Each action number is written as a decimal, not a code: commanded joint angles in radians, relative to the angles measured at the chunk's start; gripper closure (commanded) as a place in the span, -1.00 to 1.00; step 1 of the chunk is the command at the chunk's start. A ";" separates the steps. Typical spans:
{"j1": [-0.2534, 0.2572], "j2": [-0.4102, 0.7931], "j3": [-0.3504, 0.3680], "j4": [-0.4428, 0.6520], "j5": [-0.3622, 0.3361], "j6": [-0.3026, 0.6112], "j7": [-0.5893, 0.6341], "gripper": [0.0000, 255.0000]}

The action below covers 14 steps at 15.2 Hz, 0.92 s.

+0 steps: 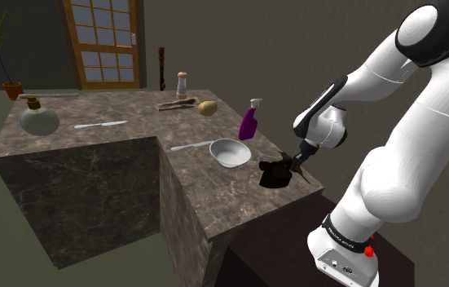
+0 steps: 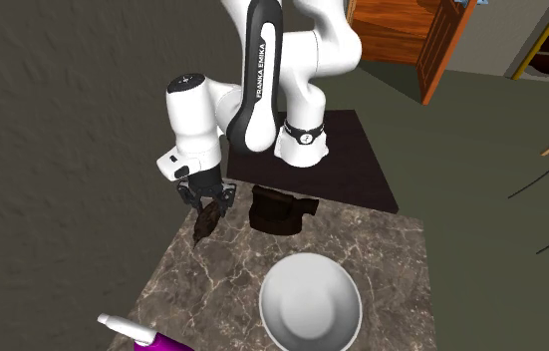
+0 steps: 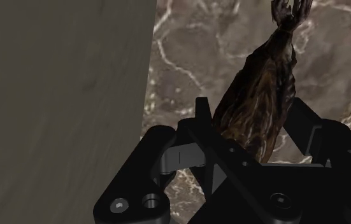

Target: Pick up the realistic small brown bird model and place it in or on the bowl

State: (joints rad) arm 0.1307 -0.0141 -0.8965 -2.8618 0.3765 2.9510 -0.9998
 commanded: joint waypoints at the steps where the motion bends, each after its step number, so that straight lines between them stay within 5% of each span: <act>1: 0.000 0.000 0.000 0.000 0.000 0.000 0.000 1.00; 6: 0.000 0.000 0.000 0.000 0.000 0.000 0.000 1.00; 9: -0.115 -0.097 0.027 -0.016 -0.352 -0.041 0.254 1.00; 14: -0.284 -0.211 0.149 -0.014 -0.552 -0.145 0.400 1.00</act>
State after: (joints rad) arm -0.1188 -0.1966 -0.7718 -2.8774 -0.1305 2.8330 -0.6320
